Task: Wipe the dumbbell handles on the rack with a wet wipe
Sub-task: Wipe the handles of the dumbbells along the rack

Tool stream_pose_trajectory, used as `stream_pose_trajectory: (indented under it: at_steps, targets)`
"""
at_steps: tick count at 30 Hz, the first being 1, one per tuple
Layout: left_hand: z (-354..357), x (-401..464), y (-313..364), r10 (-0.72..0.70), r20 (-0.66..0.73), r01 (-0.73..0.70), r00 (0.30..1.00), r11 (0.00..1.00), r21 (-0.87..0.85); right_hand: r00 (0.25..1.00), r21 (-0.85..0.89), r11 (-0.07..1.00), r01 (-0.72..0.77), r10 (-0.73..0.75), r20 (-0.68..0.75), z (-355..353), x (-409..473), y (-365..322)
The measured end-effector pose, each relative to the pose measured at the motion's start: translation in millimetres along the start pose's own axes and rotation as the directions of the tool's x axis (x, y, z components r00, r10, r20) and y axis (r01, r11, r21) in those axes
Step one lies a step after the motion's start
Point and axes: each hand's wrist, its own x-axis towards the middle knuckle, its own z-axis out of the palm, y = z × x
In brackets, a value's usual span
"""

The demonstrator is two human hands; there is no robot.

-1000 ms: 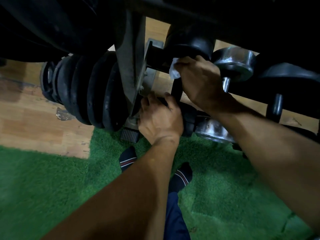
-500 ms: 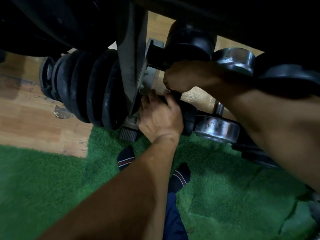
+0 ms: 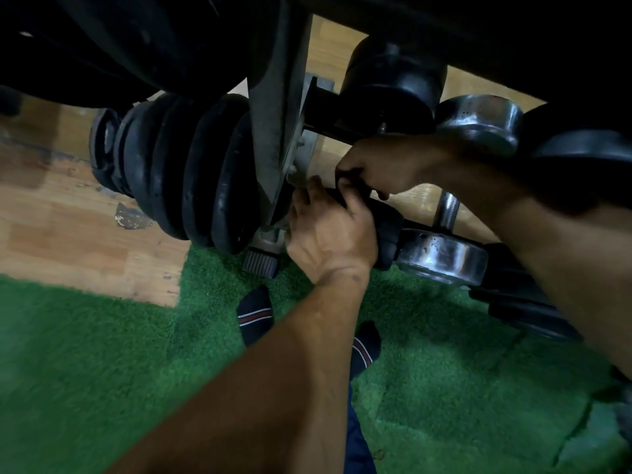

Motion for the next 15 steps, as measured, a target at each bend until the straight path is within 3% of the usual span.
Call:
stream_pose_trajectory:
  at_steps: [5, 7, 10, 15]
  targets:
    - [-0.1, -0.5, -0.4, -0.014, 0.012, 0.014, 1.0, 1.0, -0.005, 0.958, 0.255, 0.962, 0.101, -0.025, -0.286, 18.6, -37.6, 10.3]
    - [0.0, -0.6, -0.2, -0.005, 0.015, 0.005, 1.0, 1.0, 0.0, 0.947, 0.344, 0.93, 0.132, -0.016, -0.321, 26.3, -48.9, 20.3]
    - [-0.2, 0.0, 0.3, -0.011, 0.025, 0.011, 1.0, 1.0, -0.005, 0.934, 0.438, 0.898, 0.051, 0.113, -0.339, 42.7, -54.1, 40.3]
    - [0.7, -0.2, -0.5, -0.011, 0.01, 0.011, 1.0, 1.0, -0.014, 0.93, 0.808, 0.589, -0.01, 0.301, -0.209, 64.7, -44.6, 45.1]
